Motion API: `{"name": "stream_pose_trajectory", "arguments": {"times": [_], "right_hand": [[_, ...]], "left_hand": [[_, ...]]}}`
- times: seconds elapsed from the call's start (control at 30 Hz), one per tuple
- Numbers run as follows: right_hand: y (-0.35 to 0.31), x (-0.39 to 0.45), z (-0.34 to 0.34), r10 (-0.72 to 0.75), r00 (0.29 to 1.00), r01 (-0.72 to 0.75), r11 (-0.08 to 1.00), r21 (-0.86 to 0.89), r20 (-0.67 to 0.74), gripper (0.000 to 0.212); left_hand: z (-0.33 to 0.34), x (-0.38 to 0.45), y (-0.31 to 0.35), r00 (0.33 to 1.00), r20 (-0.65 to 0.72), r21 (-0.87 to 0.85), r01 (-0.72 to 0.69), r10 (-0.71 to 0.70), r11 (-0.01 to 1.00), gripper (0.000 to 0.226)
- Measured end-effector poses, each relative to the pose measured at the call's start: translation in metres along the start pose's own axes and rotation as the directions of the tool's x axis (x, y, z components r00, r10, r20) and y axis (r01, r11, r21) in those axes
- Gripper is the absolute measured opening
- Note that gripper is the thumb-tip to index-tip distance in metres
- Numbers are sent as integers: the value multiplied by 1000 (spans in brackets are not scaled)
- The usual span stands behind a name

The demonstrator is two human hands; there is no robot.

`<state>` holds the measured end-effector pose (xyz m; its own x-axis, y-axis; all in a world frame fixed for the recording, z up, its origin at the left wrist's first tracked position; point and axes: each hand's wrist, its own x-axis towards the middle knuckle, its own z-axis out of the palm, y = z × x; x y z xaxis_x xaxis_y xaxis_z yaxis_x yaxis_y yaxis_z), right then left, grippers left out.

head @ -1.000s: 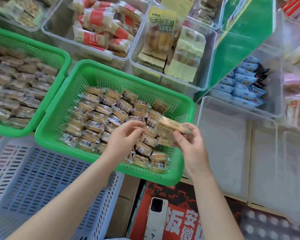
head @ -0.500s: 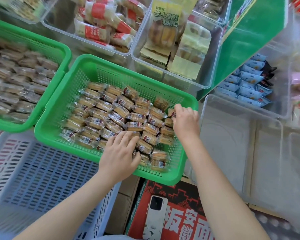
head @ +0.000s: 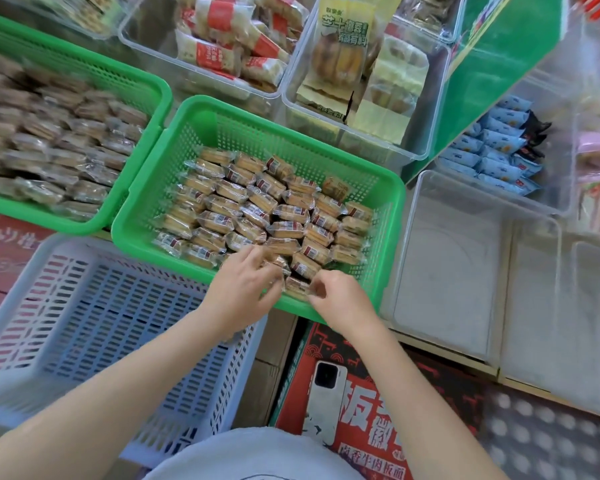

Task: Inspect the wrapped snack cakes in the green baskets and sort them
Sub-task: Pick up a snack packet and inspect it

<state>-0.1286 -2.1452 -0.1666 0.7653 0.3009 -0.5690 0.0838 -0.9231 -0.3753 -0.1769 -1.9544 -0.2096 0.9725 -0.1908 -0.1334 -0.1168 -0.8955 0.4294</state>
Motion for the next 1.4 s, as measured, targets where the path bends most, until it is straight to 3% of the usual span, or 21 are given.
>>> {"name": "stream_pose_trajectory", "arguments": {"times": [0.17,0.3,0.47,0.67,0.8,0.87,0.9,0.93,0.97,1.0,1.03,1.07,1.1,1.17,1.27,1.4], "right_hand": [[-6,2,16,0,995,-24,971,-236,-101,9],[-13,8,17,41,996,-63,944,-325,-75,2],[-8,3,11,128,991,-129,992,-13,-36,9],[1,-20,-7,156,986,-169,929,330,65,8],[2,-54,-24,110,994,-89,757,647,7,10],[-1,-72,-33,74,997,-22,490,871,-16,15],[-4,-82,-38,66,997,5,319,948,-28,16],[-8,-92,-41,69,997,25,159,987,-36,17],[-11,-102,-42,72,997,38,30,999,-40,17],[-14,-110,-42,64,997,41,-55,998,-37,19],[-18,-117,-40,48,998,35,-100,994,-30,21],[-22,-123,-36,34,999,26,-106,994,-22,23],[-27,-129,-31,30,999,20,-86,996,-18,22],[-33,-137,-21,52,998,38,-10,999,-38,17],[-40,-151,-12,79,990,106,89,990,-113,23],[-44,-169,-10,25,992,124,71,990,-126,38]], "left_hand": [[1,-25,3,981,184,149,39,-67,988,67],[-4,-30,8,967,215,141,106,-135,984,85],[-8,-31,8,966,234,184,66,-109,981,91],[-9,-31,7,958,269,213,44,-102,976,95],[-14,-28,7,949,290,182,75,-126,980,82],[-29,-30,14,946,295,98,109,-133,989,64],[-37,-34,20,952,266,-22,161,-149,987,56],[-46,-40,28,955,230,-223,238,-186,945,49],[-56,-46,38,941,236,-503,332,-243,798,41],[-66,-53,49,915,301,-768,399,-268,501,36],[-76,-59,59,898,370,-897,412,-238,161,36],[-82,-65,66,893,404,-914,389,-197,-111,38],[-86,-71,71,903,397,-902,349,-167,-253,40],[-91,-85,77,930,335,-913,281,-151,-295,40],[-94,-103,77,935,313,-936,275,-166,-220,41],[-100,-121,78,941,301,-945,273,-154,-182,40]]}}
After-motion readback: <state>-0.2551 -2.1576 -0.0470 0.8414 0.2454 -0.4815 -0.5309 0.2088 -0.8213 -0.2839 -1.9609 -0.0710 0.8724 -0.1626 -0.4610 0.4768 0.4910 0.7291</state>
